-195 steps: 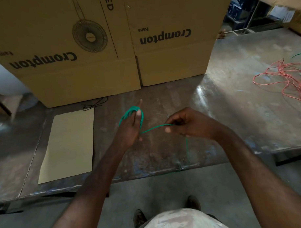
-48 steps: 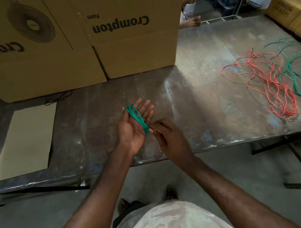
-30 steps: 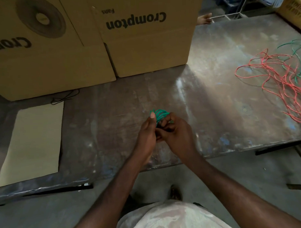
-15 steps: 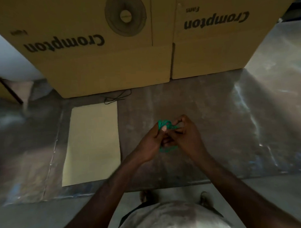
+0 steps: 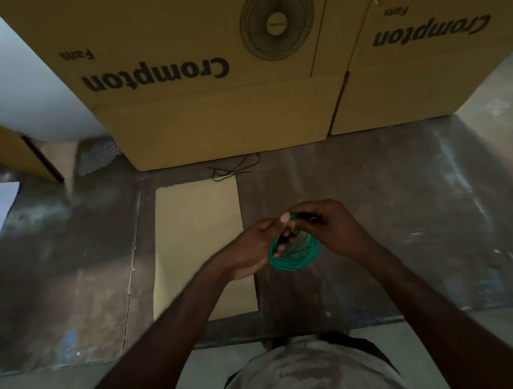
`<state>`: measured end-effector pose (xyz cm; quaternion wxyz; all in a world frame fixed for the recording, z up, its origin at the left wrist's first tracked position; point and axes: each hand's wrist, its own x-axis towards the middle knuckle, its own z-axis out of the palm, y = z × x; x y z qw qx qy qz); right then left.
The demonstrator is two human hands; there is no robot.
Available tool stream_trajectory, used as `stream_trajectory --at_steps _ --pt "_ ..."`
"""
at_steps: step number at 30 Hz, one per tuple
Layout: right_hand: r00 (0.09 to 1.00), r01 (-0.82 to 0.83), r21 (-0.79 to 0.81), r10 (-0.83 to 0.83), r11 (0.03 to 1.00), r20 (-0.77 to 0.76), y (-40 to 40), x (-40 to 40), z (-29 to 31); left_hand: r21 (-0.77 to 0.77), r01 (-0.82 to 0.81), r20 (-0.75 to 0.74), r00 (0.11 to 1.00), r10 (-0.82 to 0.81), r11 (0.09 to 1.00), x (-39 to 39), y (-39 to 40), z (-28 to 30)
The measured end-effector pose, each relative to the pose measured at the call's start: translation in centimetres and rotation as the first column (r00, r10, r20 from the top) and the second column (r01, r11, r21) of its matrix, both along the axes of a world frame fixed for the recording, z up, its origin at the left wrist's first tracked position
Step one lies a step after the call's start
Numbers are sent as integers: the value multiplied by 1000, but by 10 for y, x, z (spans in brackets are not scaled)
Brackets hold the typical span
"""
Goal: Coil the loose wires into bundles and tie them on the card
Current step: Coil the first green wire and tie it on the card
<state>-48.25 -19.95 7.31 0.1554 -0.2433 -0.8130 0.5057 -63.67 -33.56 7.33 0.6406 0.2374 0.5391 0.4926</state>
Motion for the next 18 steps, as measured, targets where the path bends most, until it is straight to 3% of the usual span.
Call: stream_trajectory --at_steps 4,9,13,15,18 --pt "993 121 57 -121 991 -8 -1 -31 -11 43 -224 -208 951 228 974 -8 6 -12" --pt "975 213 67 -208 975 -75 -8 -81 -23 105 -432 -449 783 430 896 -32 11 -29" --pt "980 188 -91 -193 978 -54 -7 -116 -33 216 -565 -498 638 587 797 -50 6 -37" --pt "991 108 -210 -122 972 -56 -1 -136 -37 236 -581 -527 597 605 778 -64 3 -42" --pt "992 118 -288 -127 950 -16 18 -165 -50 219 -618 -564 551 615 755 -94 0 -51"
